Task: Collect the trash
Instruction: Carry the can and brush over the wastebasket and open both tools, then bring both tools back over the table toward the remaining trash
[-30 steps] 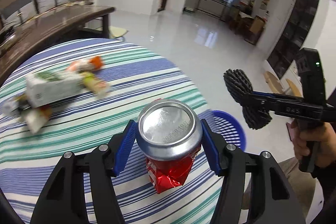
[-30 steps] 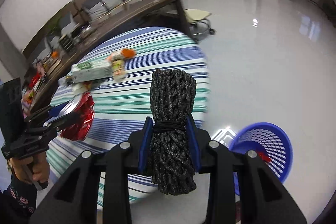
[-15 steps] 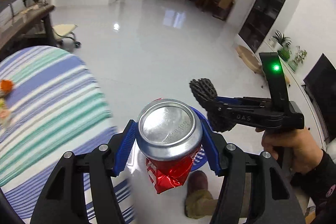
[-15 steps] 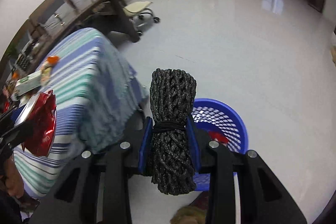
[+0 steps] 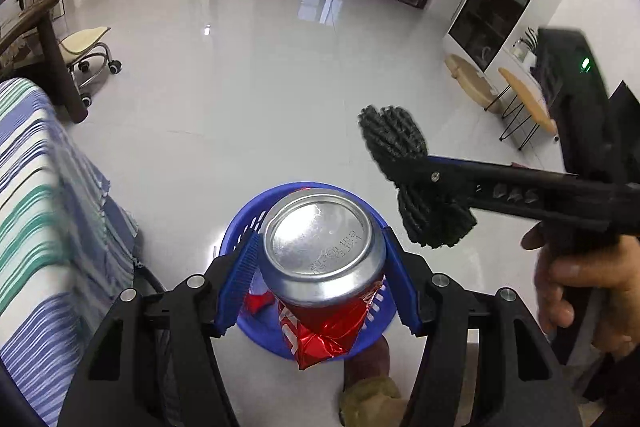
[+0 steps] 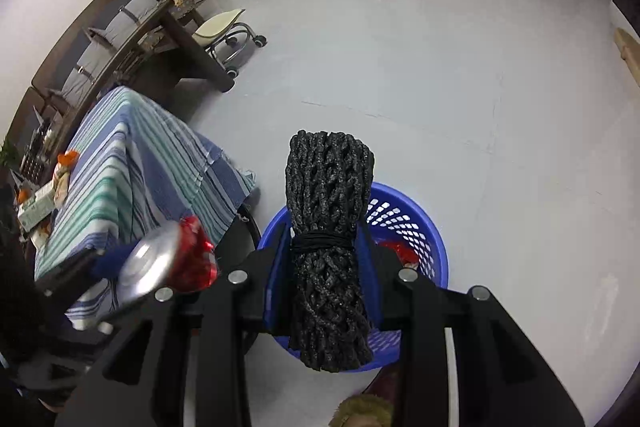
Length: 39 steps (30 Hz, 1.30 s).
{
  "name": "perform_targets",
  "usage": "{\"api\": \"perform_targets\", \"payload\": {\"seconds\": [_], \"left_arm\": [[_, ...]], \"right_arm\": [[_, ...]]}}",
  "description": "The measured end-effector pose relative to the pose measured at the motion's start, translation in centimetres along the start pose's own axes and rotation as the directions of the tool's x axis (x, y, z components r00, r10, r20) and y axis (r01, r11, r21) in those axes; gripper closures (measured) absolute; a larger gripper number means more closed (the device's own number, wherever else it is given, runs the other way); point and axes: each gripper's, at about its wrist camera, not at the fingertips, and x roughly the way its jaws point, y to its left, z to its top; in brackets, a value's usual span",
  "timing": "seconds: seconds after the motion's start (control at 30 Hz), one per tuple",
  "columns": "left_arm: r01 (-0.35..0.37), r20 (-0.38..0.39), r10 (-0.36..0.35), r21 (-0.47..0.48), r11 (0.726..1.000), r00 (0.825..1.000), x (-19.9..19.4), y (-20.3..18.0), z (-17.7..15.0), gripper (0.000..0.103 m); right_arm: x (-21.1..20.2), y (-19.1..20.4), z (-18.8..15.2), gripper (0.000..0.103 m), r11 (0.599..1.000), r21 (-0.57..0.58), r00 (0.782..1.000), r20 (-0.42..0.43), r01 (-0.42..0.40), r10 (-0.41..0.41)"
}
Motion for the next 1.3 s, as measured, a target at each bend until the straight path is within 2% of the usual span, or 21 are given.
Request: {"api": "perform_targets", "payload": {"seconds": [0.07,0.17,0.27,0.4,0.47,0.57,0.7,0.73,0.8,0.83,0.87,0.93,1.0,1.07,1.13,1.2,1.27,1.3], "left_arm": [[-0.025,-0.008,0.025,0.001,1.000,1.000,1.4,-0.1,0.3,0.014],[-0.050,-0.023,0.050,-0.007,0.999,0.998,1.9,-0.1,0.4,0.014],[-0.056,0.008,0.056,-0.019,0.998,0.998,-0.3,0.0,0.2,0.012],[-0.087,0.079,0.089,-0.020,0.996,0.993,-6.6,0.5,-1.2,0.008],[-0.096,0.118,0.098,-0.020,0.995,0.988,-10.0,1.0,-2.4,0.005],[-0.148,0.161,0.153,-0.044,0.988,0.975,-14.6,3.0,-4.6,0.005],[-0.278,0.161,0.296,-0.127,0.952,0.942,-19.2,7.6,-8.8,0.005],[-0.321,0.156,0.343,-0.154,0.935,0.926,-20.2,8.9,-10.1,0.005],[-0.392,0.146,0.421,-0.190,0.900,0.896,-21.4,11.0,-12.5,0.005],[-0.446,0.130,0.477,-0.207,0.871,0.869,-22.2,12.7,-14.1,0.005],[-0.478,0.113,0.508,-0.215,0.852,0.854,-22.8,14.0,-15.2,0.005],[-0.523,0.076,0.551,-0.231,0.821,0.831,-23.9,16.4,-16.9,0.005],[-0.543,0.056,0.574,-0.257,0.799,0.817,-25.1,18.6,-18.2,0.005],[-0.542,0.046,0.578,-0.293,0.788,0.815,-26.5,20.9,-19.7,0.005],[-0.533,0.020,0.571,-0.332,0.778,0.821,-27.7,23.3,-20.9,0.005],[-0.530,-0.006,0.568,-0.368,0.764,0.823,-28.4,25.1,-21.7,0.005],[-0.542,-0.033,0.576,-0.387,0.746,0.817,-28.5,26.2,-22.4,0.005],[-0.539,-0.048,0.570,-0.398,0.743,0.821,-28.6,26.8,-22.4,0.005]], "right_arm": [[-0.1,-0.8,0.4,0.043,0.999,0.046,1.000,0.011,-0.018,0.017],[-0.6,-1.0,0.7,0.028,0.998,0.066,0.999,0.040,-0.015,0.013],[-1.1,-1.0,0.8,0.028,0.997,0.073,0.998,0.061,-0.021,0.016],[-2.3,-0.7,0.9,0.025,0.997,0.065,0.994,0.102,0.043,-0.049],[-3.4,0.1,0.7,0.006,0.995,0.054,0.984,0.154,0.081,-0.089],[-5.0,2.6,0.3,0.005,0.995,-0.012,0.968,0.235,0.095,-0.090],[-6.3,7.4,-1.2,0.005,0.984,-0.121,0.939,0.335,0.127,-0.080],[-6.3,9.0,-1.6,0.005,0.978,-0.152,0.933,0.350,0.143,-0.082],[-5.8,13.0,-2.7,0.005,0.946,-0.234,0.914,0.388,0.224,-0.120],[-5.5,14.7,-3.4,0.005,0.930,-0.265,0.905,0.404,0.255,-0.133],[-5.0,17.1,-4.5,0.005,0.918,-0.302,0.905,0.407,0.258,-0.120],[-4.2,20.4,-6.3,0.005,0.914,-0.348,0.919,0.390,0.209,-0.062],[-3.4,24.1,-8.5,0.005,0.906,-0.399,0.935,0.354,0.144,0.007],[-2.3,27.6,-10.4,0.005,0.887,-0.452,0.952,0.300,0.093,0.053],[-0.9,30.8,-11.9,0.005,0.858,-0.511,0.970,0.228,0.047,0.083],[0.3,32.8,-12.6,0.005,0.839,-0.543,0.980,0.180,0.029,0.083],[1.6,34.8,-12.9,0.005,0.829,-0.559,0.987,0.146,0.023,0.071],[2.4,35.3,-12.9,0.005,0.827,-0.562,0.990,0.127,0.022,0.060]]}}
